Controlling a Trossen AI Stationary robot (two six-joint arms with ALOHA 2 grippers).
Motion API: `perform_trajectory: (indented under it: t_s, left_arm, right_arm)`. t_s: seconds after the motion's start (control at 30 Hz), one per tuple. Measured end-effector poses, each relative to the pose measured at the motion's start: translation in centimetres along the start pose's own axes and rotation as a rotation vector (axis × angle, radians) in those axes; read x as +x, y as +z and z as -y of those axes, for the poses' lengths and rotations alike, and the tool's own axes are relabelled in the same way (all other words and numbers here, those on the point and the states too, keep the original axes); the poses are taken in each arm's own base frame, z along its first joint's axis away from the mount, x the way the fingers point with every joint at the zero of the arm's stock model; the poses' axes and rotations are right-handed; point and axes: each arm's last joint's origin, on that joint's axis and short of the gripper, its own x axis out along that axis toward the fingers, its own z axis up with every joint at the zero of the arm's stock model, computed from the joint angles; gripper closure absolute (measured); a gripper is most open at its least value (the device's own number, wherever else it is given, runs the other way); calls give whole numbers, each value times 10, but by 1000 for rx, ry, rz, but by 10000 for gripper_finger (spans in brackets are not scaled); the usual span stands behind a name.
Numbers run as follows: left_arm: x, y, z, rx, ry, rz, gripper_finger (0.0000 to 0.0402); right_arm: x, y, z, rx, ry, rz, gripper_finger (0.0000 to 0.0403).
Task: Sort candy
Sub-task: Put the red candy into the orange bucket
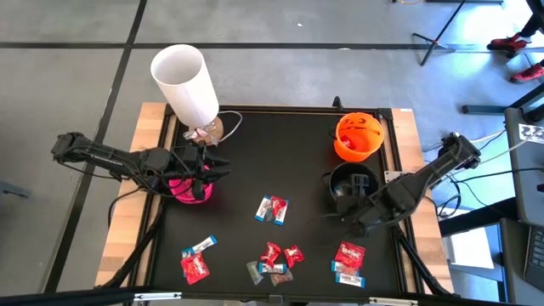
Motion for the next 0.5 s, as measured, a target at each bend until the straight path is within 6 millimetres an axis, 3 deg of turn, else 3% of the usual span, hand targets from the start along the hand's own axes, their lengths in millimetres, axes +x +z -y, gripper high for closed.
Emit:
perform_trajectory:
  t_s: [0.23,0.37,0.5]
  left_arm:
    - [10,-11,-1,-22,52,-56,263]
    - [13,-15,4,-50,25,-88,263]
    - [16,-5,14,-41,8,-66,267]
  right_arm:
    - [-12,36,-17,-164,136,386,214]
    - [-18,48,-19,-293,41,543,214]
    - [-20,55,-15,-356,-55,608,214]
